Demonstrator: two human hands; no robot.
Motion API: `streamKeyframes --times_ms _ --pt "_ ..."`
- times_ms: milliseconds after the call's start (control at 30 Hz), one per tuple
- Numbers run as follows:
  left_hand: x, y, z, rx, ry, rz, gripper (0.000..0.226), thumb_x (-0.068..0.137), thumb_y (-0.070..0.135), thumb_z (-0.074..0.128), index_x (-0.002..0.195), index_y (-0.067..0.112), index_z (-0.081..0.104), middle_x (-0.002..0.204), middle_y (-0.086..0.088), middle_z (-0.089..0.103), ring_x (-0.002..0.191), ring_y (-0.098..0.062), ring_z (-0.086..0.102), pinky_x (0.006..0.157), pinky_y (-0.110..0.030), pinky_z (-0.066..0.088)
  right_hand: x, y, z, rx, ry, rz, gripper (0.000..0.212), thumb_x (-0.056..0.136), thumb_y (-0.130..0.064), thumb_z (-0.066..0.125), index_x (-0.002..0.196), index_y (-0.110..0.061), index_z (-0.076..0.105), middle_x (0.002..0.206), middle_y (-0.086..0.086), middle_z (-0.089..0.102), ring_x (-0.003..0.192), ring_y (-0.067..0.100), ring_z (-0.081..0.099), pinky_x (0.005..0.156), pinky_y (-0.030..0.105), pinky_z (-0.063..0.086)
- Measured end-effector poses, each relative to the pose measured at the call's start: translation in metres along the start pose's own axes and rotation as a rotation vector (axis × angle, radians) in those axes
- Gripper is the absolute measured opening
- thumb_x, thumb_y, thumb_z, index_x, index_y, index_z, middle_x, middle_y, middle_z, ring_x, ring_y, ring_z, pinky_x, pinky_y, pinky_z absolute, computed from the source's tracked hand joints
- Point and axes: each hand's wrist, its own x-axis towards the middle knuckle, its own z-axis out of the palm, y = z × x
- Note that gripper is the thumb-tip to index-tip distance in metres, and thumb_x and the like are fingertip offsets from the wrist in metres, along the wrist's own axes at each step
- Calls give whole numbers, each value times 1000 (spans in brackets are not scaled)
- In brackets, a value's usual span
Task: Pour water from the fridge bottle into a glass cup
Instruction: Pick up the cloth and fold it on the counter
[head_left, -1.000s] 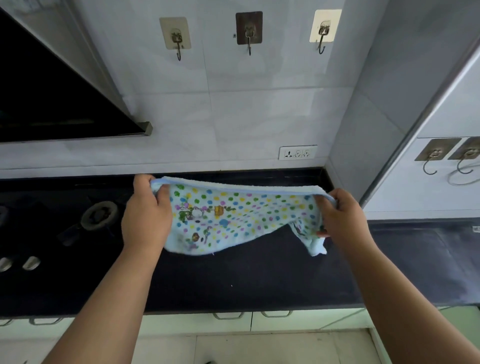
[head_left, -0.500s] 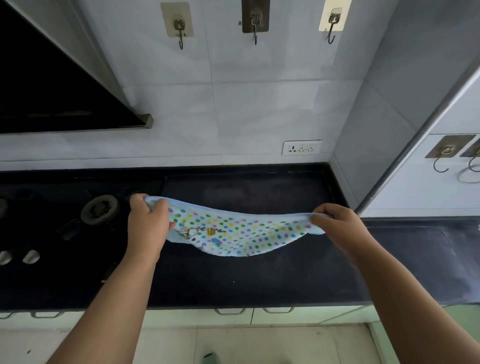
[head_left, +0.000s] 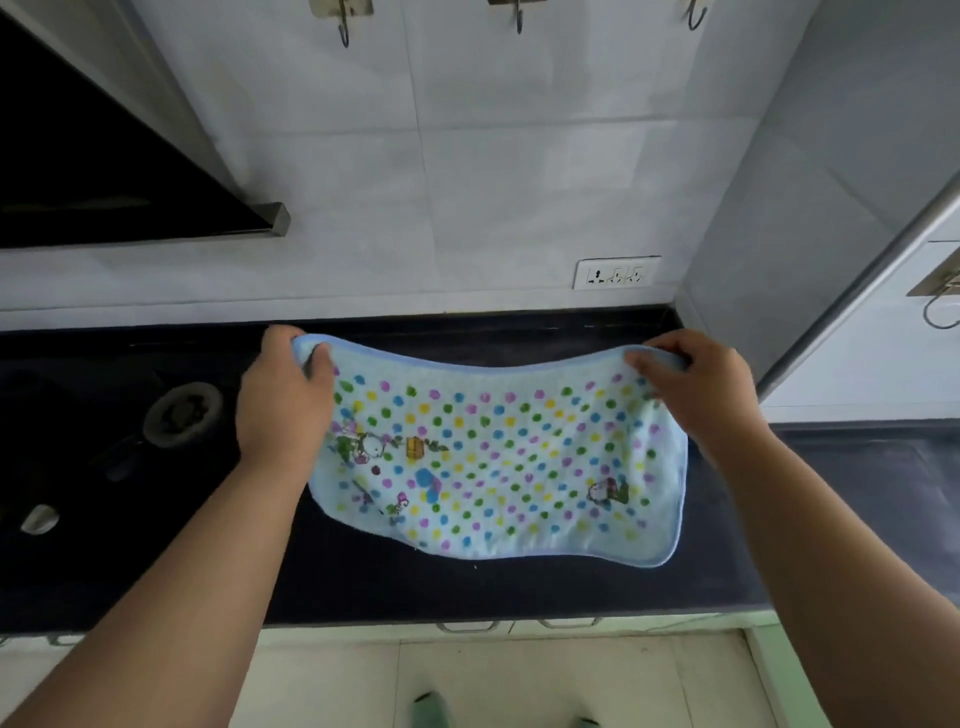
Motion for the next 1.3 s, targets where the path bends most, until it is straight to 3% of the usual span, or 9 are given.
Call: streamKeyframes --times_ms 167,333,433,567,700,833,967,1100,1300 --pt "12 -24 83 8 -192 -41 75 89 17 73 155 11 38 159 -16 35 145 -36 37 119 -44 34 33 32 65 -281 -165 -32 59 92 -34 75 146 -25 55 165 5 32 146 33 37 116 41 34" --pt "-71 -95 151 225 -659 -149 56 95 30 64 146 18 47 148 -7 48 132 -31 52 105 -48 50 -24 112 126 -470 -524 165 47 98 -44 60 142 -31 59 152 -2 52 135 26 54 99 37 50" --pt "-101 -134 165 382 -835 -102 66 103 43 51 162 23 28 171 -5 21 156 -25 26 117 -46 41 -52 159 138 -558 -688 190 57 103 -48 52 155 -29 44 165 -5 37 149 23 40 118 38 38" --pt "-124 -160 155 438 -729 -39 73 106 57 33 166 34 -1 174 1 -17 161 -25 -7 117 -45 40 -69 180 132 -665 -628 144 59 106 -53 38 162 -42 24 169 -23 17 157 11 20 120 43 35" --pt "-146 -168 136 565 -694 -16 77 105 61 25 167 23 1 175 -6 3 159 -23 17 110 -37 46 -85 173 124 -858 -531 102 49 104 -53 34 151 -40 43 156 -17 43 141 15 44 107 40 41" --pt "-131 -140 134 603 -545 93 61 106 51 33 162 29 30 166 -1 34 147 -23 38 112 -42 38 -79 158 133 -818 -422 32 41 105 -52 34 135 -38 57 144 -13 55 133 16 51 107 38 39" --pt "-108 -94 180 516 -708 189 60 106 60 18 163 48 3 174 10 -7 161 -27 -8 129 -53 10 -58 141 171 -642 -503 -7 59 105 -60 31 160 -42 23 174 -9 9 161 21 5 130 46 12" --pt "-114 -74 230 561 -836 250 64 96 77 -1 151 57 -29 163 10 -41 149 -35 -41 117 -74 -16 -53 141 215 -706 -597 24 68 96 -79 11 153 -59 -21 162 -16 -40 149 30 -40 121 67 -14" --pt "-130 -90 259 557 -694 308 70 98 75 22 162 50 8 173 2 15 159 -42 6 114 -82 6 -52 163 237 -807 -432 -19 73 90 -86 4 153 -58 -22 168 -13 -27 151 33 -37 115 72 -18"
